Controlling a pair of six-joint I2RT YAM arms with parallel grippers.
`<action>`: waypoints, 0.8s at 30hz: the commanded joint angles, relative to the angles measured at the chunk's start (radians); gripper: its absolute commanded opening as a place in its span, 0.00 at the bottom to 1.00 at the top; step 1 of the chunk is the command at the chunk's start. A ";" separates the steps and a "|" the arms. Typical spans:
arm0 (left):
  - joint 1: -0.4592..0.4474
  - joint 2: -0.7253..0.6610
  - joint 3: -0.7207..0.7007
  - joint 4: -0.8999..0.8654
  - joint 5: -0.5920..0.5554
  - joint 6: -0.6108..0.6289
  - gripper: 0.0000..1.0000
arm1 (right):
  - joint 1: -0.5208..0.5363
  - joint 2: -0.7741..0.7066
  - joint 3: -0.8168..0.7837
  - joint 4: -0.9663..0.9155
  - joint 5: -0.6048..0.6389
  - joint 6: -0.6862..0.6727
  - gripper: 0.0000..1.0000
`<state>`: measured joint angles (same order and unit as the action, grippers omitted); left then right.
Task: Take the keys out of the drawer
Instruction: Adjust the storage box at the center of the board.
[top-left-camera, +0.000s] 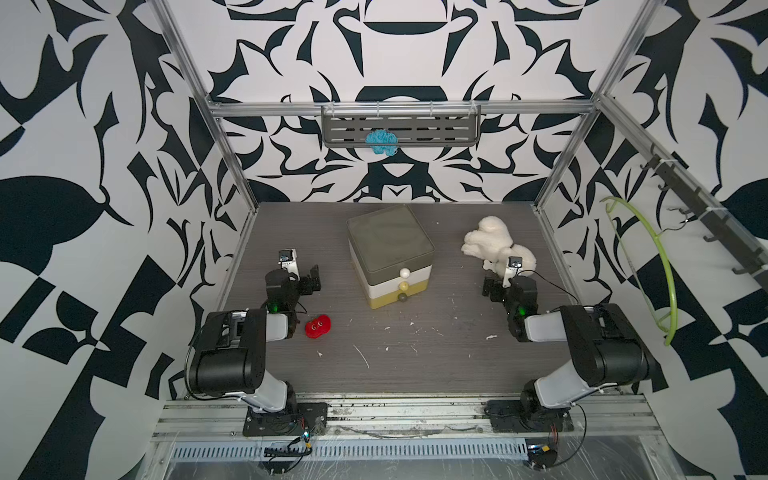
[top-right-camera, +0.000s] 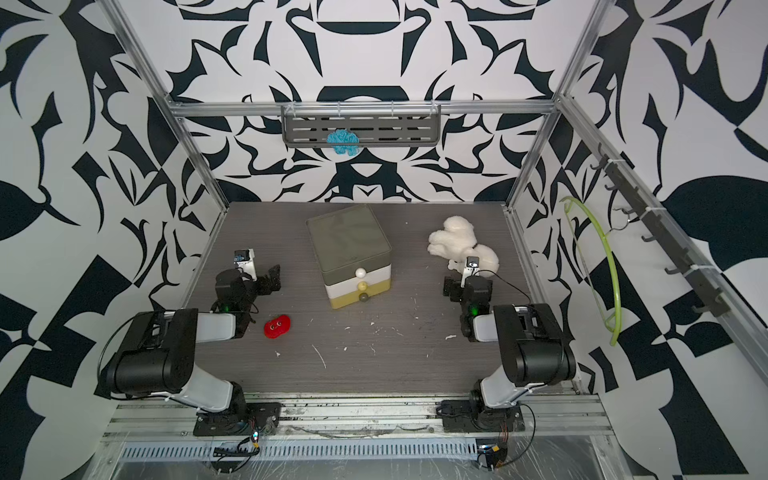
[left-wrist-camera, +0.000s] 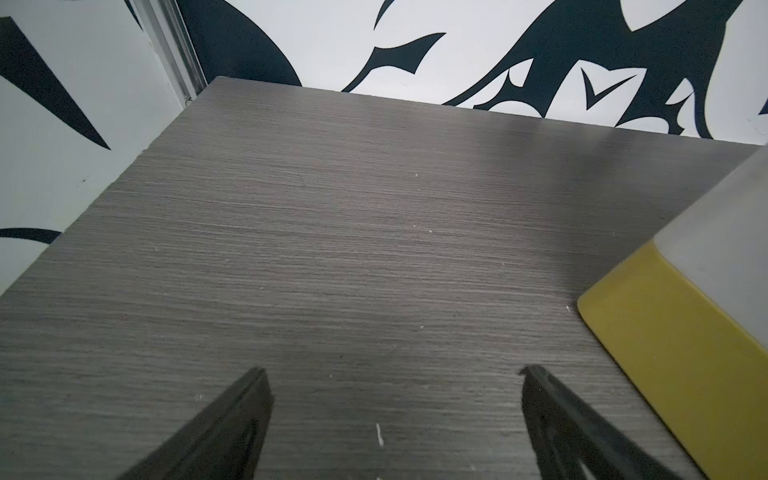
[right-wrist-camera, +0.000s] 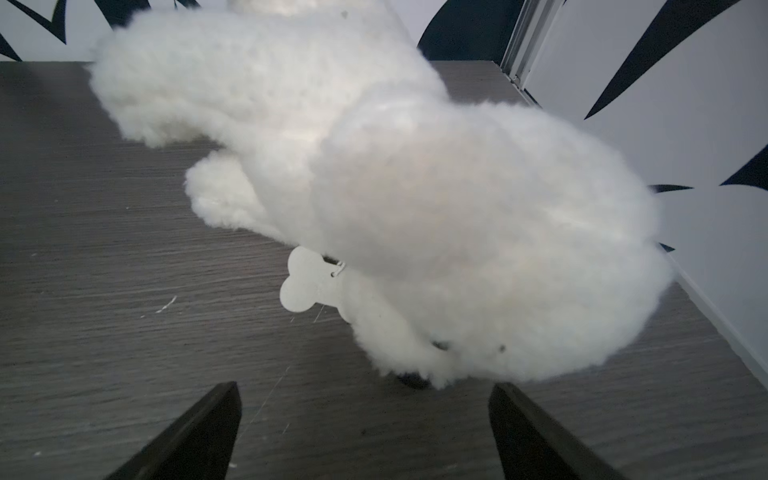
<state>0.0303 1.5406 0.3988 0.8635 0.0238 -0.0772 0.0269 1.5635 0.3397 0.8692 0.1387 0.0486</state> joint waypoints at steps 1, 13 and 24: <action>-0.002 0.006 -0.012 0.009 0.010 0.011 0.99 | 0.005 -0.015 0.019 0.010 -0.022 -0.020 0.99; -0.002 0.005 -0.012 0.003 0.010 0.011 0.99 | 0.004 -0.019 0.021 0.001 -0.025 -0.023 0.99; -0.001 0.003 -0.011 -0.001 0.013 0.013 0.99 | 0.005 -0.020 0.021 0.000 -0.025 -0.023 0.99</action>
<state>0.0303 1.5406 0.3988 0.8627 0.0242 -0.0772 0.0280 1.5635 0.3397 0.8528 0.1162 0.0364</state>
